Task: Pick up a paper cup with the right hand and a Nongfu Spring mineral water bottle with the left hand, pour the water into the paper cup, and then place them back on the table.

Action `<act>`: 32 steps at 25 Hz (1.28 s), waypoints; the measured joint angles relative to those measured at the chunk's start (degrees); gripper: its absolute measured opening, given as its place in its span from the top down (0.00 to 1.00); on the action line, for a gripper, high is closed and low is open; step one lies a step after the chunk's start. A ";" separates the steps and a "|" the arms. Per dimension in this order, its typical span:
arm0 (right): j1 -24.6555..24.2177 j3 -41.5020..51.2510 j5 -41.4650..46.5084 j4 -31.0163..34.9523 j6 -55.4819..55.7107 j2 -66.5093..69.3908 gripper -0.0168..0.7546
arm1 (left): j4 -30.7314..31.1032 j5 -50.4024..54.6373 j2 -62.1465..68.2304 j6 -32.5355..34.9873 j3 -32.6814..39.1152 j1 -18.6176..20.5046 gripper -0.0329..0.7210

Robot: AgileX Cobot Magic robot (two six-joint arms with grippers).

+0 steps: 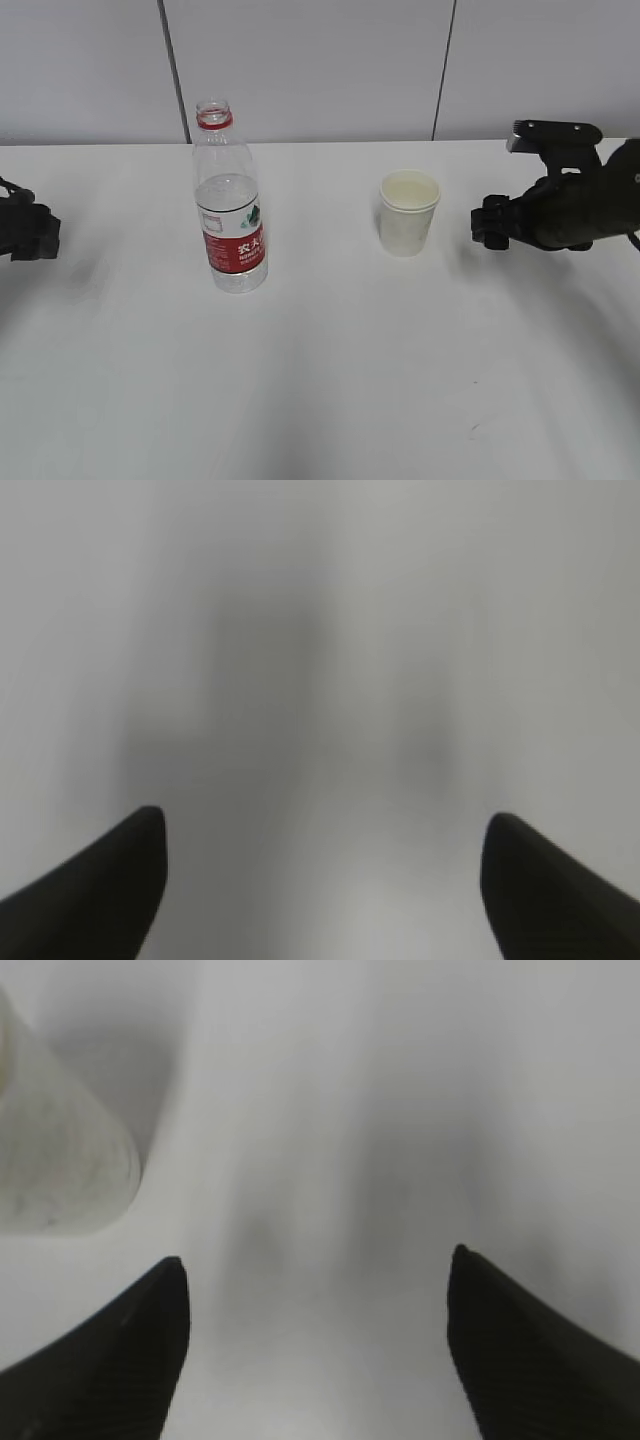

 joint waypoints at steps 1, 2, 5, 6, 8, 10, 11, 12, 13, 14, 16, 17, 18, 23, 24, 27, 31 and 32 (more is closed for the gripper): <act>0.00 -1.27 3.59 -0.09 -0.12 -0.14 0.21 | 0.00 3.40 0.00 0.00 -1.80 0.00 0.18; 0.00 -2.86 7.85 -0.22 -0.12 -0.26 0.21 | 0.00 6.93 0.00 0.00 -3.11 0.00 0.18; 0.00 -7.11 19.20 -0.79 -0.31 -0.26 0.21 | 0.05 14.23 0.00 0.17 -6.89 0.00 0.18; 0.00 -8.56 23.10 -1.20 -0.35 -0.26 0.21 | 0.00 16.21 0.00 0.31 -7.60 0.00 0.18; 0.00 -11.25 29.92 -2.11 -0.35 -0.26 0.21 | -0.66 19.51 0.00 0.93 -9.14 0.00 0.18; 0.00 -14.12 36.06 -3.06 -0.45 -0.26 0.21 | -2.51 23.41 0.00 3.38 -10.50 0.00 0.18; 0.00 -15.44 38.46 -3.36 -0.45 -0.26 0.21 | -3.89 25.29 0.00 4.68 -11.21 0.00 0.18; 0.00 -16.44 40.25 -3.56 -0.45 -0.26 0.21 | -5.29 26.81 0.00 6.20 -11.87 0.00 0.18; 0.00 -17.58 42.28 -3.60 -0.45 -0.26 0.21 | -6.32 28.49 0.00 7.50 -12.31 0.00 0.18; 0.00 -18.65 44.32 -3.60 -0.45 -0.26 0.21 | -7.58 30.17 0.00 8.44 -12.76 0.00 0.18; 0.00 -20.52 48.39 -4.56 -0.55 -0.26 0.21 | -8.25 33.06 0.00 9.29 -13.36 0.00 0.18; 0.00 -21.54 50.85 -5.17 -0.55 -0.26 0.21 | -8.39 34.87 0.00 9.44 -13.60 0.00 0.18; 0.00 -22.58 53.37 -6.08 -0.55 -0.26 0.21 | -8.51 36.61 0.00 9.59 -13.79 0.00 0.18; 0.00 -27.71 63.06 -9.59 -0.63 -0.26 0.21 | -8.58 44.17 0.00 11.12 -14.97 0.00 0.18; 0.00 -28.79 64.14 -9.59 -0.63 -0.26 0.21 | -8.58 45.02 0.00 11.52 -15.32 0.00 0.18; 0.00 -31.42 66.03 -9.59 -0.63 -0.26 0.21 | -8.58 47.71 0.00 12.03 -17.03 0.00 0.18; 0.00 -34.28 66.51 -9.59 -0.63 -0.26 0.22 | -8.64 51.38 0.00 12.06 -19.71 0.00 0.18; 0.00 -34.73 66.51 -9.59 -0.63 -0.26 0.22 | -8.84 51.66 0.00 12.21 -20.36 0.00 0.18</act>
